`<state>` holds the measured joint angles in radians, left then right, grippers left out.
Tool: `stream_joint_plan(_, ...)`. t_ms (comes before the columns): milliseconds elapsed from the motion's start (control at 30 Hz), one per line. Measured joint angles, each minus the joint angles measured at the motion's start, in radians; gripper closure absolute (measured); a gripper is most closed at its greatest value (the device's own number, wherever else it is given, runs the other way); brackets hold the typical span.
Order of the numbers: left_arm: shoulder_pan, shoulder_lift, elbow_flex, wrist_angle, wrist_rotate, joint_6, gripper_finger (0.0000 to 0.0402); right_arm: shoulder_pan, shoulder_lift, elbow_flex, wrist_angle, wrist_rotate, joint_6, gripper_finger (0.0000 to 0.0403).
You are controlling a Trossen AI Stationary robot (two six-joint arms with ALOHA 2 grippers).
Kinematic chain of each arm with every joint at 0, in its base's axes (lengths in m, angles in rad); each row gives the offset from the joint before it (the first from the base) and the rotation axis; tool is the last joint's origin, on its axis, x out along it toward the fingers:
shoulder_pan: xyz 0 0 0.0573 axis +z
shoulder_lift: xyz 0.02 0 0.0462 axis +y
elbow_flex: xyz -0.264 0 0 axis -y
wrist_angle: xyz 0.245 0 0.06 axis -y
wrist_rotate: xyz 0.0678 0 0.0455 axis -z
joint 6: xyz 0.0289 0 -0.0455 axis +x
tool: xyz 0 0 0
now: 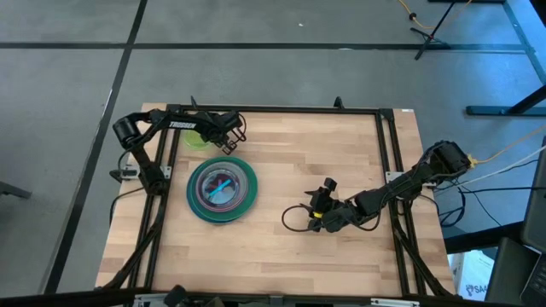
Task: Stack plastic plates
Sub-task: Stack the light green plate on top of the blue plate
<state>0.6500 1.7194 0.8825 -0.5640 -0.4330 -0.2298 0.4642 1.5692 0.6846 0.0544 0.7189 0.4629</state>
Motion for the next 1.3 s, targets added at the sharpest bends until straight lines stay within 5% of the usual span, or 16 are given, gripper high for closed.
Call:
stream_joint_plan(200, -0.009, 0.002, -0.003, -0.004, -0.015, 0.056, 0.0389, 0.0, 0.0, 0.0, 0.0, -0.004, 0.001, 0.0208)
stream_joint_plan(467, -0.112, -0.094, -0.003, -0.091, -0.052, 0.057, 0.0399, 0.0, 0.0, 0.0, 0.0, -0.013, 0.001, 0.0208)
stream_joint_plan(667, -0.289, -0.274, -0.003, -0.168, -0.069, 0.022, 0.04, 0.0, 0.0, 0.0, 0.0, -0.014, -0.026, 0.0208)
stream_joint_plan(867, -0.53, -0.421, -0.003, -0.242, 0.084, -0.054, 0.04, 0.0, 0.0, 0.0, 0.001, -0.004, -0.026, 0.0208)
stream_joint_plan(1067, -0.781, -0.46, -0.003, -0.249, 0.233, -0.139, 0.04, 0.0, 0.0, 0.0, 0.005, -0.004, -0.025, 0.0208)
stream_joint_plan(1300, -0.999, -0.45, -0.003, -0.262, 0.244, -0.273, 0.04, 0.0, 0.0, 0.0, 0.013, -0.005, -0.024, 0.0208)
